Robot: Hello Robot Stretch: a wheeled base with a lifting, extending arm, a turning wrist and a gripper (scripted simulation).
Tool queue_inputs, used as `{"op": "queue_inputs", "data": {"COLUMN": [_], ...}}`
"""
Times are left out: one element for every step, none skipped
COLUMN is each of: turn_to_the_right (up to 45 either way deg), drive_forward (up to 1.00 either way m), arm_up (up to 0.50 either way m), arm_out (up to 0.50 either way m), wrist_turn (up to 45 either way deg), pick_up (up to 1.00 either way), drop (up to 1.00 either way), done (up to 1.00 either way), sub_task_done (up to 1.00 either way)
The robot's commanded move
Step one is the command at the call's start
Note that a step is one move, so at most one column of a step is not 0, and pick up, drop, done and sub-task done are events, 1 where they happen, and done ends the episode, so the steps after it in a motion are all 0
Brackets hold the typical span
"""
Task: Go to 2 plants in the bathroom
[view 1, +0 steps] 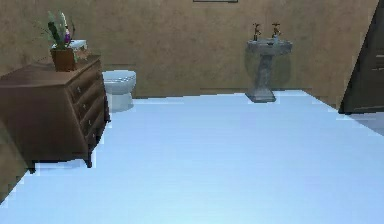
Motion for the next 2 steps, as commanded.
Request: {"op": "queue_inputs", "data": {"turn_to_the_right": [-33.0, 0.0], "drive_forward": [0.0, 0.5], "arm_up": [0.0, 0.0], "arm_out": [0.0, 0.0], "wrist_turn": [0.0, 0.0], "pick_up": [0.0, 0.0], "drop": [0.0, 0.0], "done": [0.0, 0.0], "sub_task_done": [0.0, 0.0]}}
